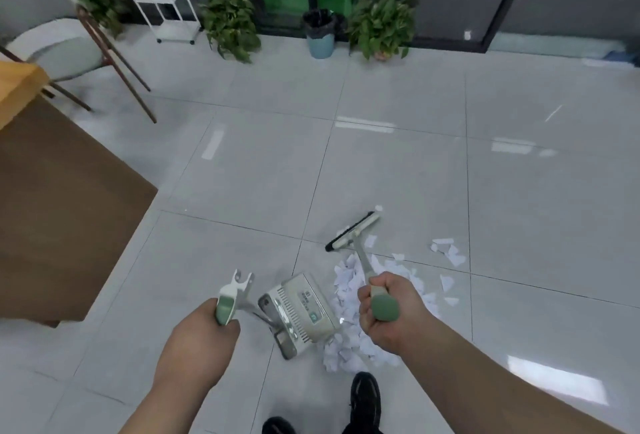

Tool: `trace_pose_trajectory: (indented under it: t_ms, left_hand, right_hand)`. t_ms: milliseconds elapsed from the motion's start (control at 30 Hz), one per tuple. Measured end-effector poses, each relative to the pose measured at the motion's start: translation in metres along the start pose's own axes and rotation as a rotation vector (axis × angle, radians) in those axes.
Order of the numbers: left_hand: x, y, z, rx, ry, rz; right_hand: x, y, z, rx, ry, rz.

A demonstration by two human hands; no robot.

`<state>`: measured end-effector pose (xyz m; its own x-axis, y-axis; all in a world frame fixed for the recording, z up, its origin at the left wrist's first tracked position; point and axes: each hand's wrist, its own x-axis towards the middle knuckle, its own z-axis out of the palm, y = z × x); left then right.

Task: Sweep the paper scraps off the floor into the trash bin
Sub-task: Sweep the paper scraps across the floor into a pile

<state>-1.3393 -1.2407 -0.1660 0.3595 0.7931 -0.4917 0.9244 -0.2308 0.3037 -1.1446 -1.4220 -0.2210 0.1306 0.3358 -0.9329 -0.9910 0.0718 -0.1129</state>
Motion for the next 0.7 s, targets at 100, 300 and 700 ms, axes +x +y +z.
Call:
trace_pose_trajectory:
  t_ms: [100, 300, 700]
  left_hand:
    - [0.016, 0.01, -0.01, 0.032, -0.028, 0.049]
    - [0.075, 0.025, -0.045, 0.05, -0.076, 0.177]
    - [0.223, 0.056, -0.099, 0.229, -0.215, 0.476]
  right_hand:
    - [-0.026, -0.003, 0.01, 0.066, -0.009, -0.05]
    - [-0.033, 0.005, 0.056, 0.124, -0.004, -0.118]
    - [0.085, -0.024, 0.105, 0.39, 0.082, -0.227]
